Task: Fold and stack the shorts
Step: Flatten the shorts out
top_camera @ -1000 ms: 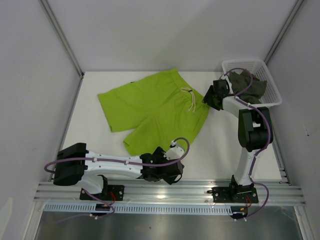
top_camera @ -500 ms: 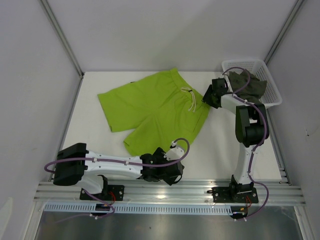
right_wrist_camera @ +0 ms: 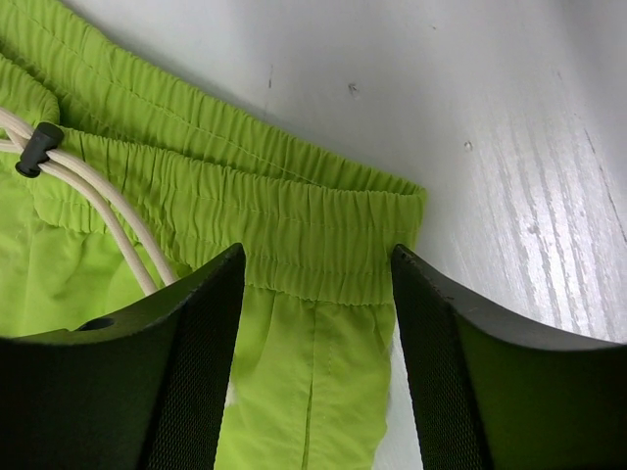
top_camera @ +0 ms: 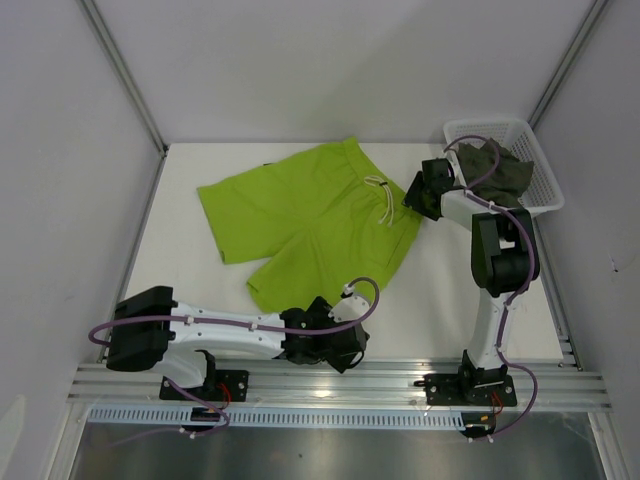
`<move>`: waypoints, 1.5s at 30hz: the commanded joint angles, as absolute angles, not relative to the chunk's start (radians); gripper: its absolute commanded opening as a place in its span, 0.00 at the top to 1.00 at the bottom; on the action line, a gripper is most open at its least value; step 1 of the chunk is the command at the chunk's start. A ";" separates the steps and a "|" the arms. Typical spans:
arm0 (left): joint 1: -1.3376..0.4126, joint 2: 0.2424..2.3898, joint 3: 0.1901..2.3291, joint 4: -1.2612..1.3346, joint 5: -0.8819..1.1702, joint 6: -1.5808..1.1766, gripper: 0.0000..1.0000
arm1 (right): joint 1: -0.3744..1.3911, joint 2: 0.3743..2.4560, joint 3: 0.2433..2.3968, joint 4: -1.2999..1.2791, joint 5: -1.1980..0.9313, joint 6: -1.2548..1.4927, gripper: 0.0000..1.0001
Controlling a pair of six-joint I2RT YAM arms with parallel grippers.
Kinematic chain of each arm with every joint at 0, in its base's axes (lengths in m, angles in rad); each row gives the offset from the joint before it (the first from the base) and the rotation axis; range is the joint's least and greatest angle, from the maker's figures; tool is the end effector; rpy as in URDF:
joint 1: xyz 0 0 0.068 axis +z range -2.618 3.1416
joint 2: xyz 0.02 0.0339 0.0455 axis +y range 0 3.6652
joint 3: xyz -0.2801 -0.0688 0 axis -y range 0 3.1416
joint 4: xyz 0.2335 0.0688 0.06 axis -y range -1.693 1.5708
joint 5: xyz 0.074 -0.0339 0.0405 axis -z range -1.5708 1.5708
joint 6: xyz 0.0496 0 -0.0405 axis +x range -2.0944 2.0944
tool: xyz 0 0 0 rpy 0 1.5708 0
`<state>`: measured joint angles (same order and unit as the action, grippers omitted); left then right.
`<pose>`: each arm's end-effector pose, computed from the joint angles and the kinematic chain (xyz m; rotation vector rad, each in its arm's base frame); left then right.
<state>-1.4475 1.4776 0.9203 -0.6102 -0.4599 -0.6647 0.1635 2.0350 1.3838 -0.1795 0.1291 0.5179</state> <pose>0.0551 -0.2656 0.2109 0.8581 2.3985 -0.1595 0.4456 0.0670 0.1792 0.4819 2.3500 0.1647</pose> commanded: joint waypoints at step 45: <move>-1.546 1.433 0.963 -0.687 -0.485 -0.713 0.01 | 0.137 1.988 1.298 -0.158 0.133 0.509 1.00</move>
